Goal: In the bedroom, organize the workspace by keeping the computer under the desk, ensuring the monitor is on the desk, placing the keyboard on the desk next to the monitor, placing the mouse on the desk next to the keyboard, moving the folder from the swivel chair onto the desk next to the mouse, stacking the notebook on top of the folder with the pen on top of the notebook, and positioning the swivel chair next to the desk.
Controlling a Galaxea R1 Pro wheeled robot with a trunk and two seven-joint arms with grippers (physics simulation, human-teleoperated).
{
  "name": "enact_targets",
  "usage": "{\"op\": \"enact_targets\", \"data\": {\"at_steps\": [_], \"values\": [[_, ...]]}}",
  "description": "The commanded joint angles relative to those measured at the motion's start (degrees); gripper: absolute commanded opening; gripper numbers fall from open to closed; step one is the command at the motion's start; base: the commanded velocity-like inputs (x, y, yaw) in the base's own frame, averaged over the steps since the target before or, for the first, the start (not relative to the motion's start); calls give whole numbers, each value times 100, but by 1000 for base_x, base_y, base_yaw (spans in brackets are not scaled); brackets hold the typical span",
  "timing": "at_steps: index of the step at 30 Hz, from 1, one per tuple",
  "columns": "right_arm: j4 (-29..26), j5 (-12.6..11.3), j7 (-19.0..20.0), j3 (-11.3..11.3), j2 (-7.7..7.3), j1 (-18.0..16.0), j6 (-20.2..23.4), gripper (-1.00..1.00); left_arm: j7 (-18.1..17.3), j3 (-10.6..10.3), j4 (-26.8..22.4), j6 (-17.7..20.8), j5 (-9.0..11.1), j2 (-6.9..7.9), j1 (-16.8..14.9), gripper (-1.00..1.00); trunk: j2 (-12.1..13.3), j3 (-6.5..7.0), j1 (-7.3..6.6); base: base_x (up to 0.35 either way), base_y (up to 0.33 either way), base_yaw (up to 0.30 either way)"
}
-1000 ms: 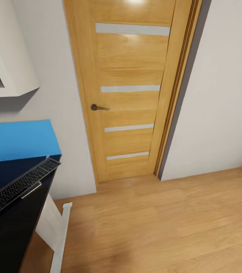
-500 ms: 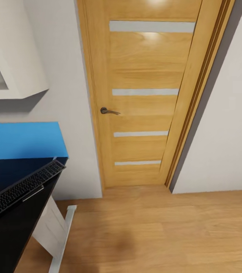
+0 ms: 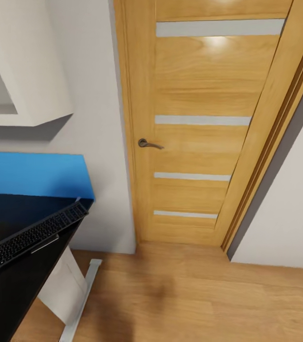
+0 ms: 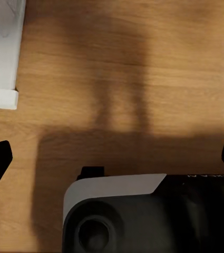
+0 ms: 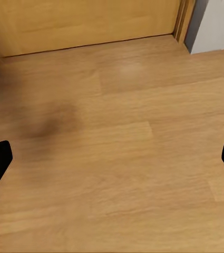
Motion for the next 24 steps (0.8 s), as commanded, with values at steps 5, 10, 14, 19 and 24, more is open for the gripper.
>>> {"op": "enact_targets", "data": {"at_steps": [5, 10, 14, 19, 24], "values": [[128, -28, 59, -31, 3, -3, -214, 100, -1, 2, -4, -20, 1, -1, -1, 100, -3, 6, 1, 30, -48, 281], [145, -28, 59, -31, 3, -3, -246, 100, -2, 2, -4, -21, 2, -1, 0, 100, -3, 16, 1, 8, -13, 281], [150, -23, 61, -27, 13, -3, -255, 100, -1, 2, -3, -21, 2, -1, 0, 100, -3, 25, 1, 3, -5, 281], [152, -20, 60, -25, 78, -3, -265, 100, 10, 2, -2, -21, 2, -1, -1, 100, -3, 35, 1, -1, -1, 281], [153, -19, 61, -24, 105, -3, -321, 100, 14, 9, -1, -21, 8, -1, 1, 100, -3, 46, 1, -171, 0, 281]]}}
